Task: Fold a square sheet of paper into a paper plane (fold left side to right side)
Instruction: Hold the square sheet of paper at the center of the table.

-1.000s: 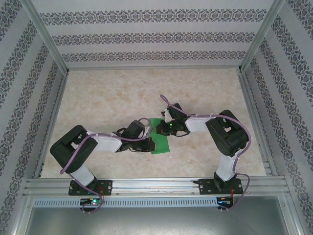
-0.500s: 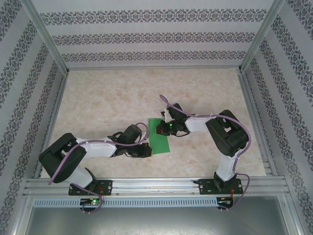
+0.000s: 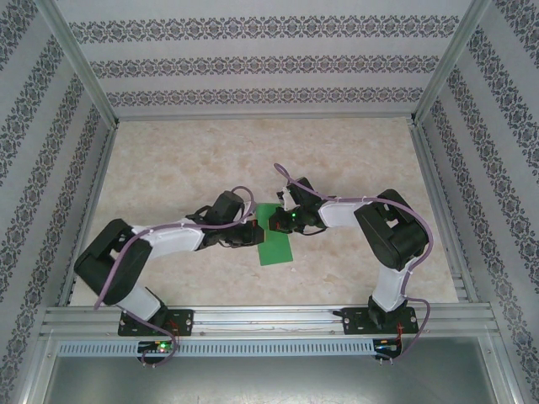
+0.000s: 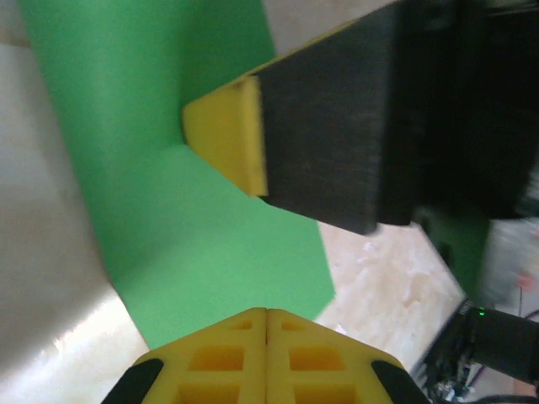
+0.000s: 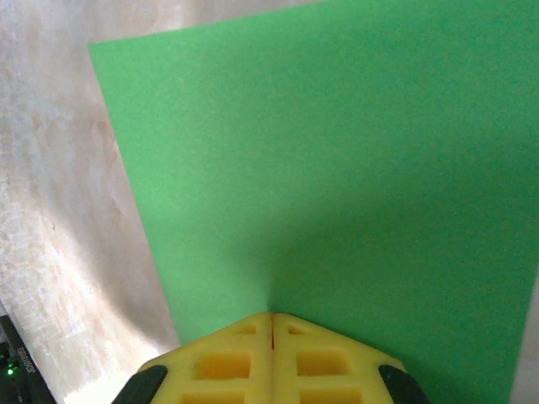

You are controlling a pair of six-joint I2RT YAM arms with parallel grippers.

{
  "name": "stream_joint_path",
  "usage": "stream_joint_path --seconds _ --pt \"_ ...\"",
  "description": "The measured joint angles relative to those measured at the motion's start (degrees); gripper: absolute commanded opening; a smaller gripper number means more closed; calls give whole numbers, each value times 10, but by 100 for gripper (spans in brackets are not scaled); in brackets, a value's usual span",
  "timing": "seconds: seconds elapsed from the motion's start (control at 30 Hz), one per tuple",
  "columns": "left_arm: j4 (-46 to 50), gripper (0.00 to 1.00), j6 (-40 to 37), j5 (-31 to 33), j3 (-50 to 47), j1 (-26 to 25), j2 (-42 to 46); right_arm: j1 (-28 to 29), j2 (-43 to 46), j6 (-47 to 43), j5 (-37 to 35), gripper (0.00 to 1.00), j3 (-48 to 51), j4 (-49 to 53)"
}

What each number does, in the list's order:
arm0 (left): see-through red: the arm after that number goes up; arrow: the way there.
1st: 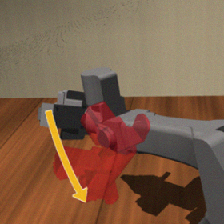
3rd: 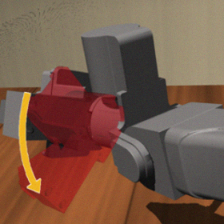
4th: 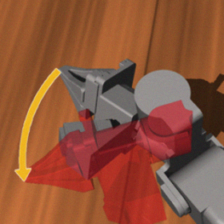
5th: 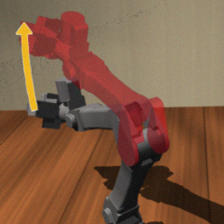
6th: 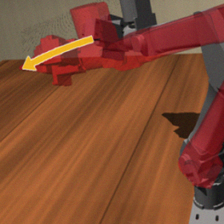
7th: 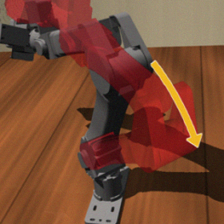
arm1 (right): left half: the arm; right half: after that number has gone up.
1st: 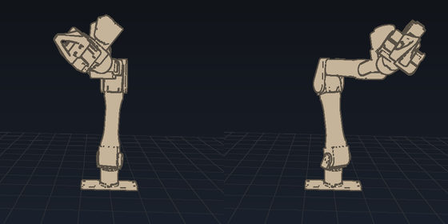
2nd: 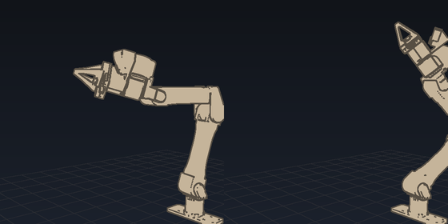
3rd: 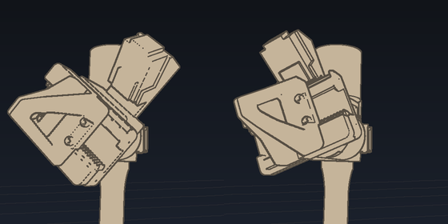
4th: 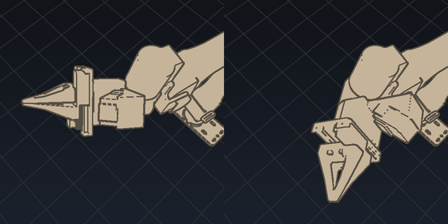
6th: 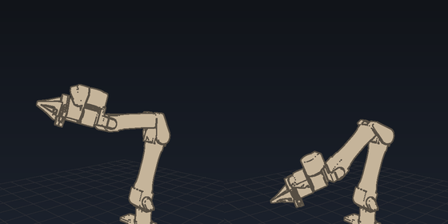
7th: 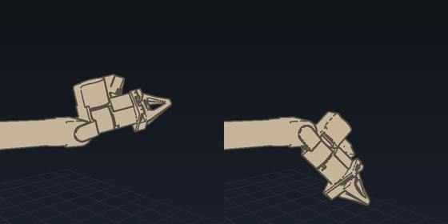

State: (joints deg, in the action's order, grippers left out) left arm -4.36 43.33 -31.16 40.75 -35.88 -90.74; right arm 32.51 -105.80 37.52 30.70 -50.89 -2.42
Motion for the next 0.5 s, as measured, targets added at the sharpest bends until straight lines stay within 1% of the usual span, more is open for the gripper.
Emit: stream_joint_path --seconds 0.2,0.5 --pt "-25 4 0 -5 20 0 -75 0 0 0 0 0 0 0" --pt "-40 3 1 -12 20 0 -91 0 0 0 0 0 0 0"
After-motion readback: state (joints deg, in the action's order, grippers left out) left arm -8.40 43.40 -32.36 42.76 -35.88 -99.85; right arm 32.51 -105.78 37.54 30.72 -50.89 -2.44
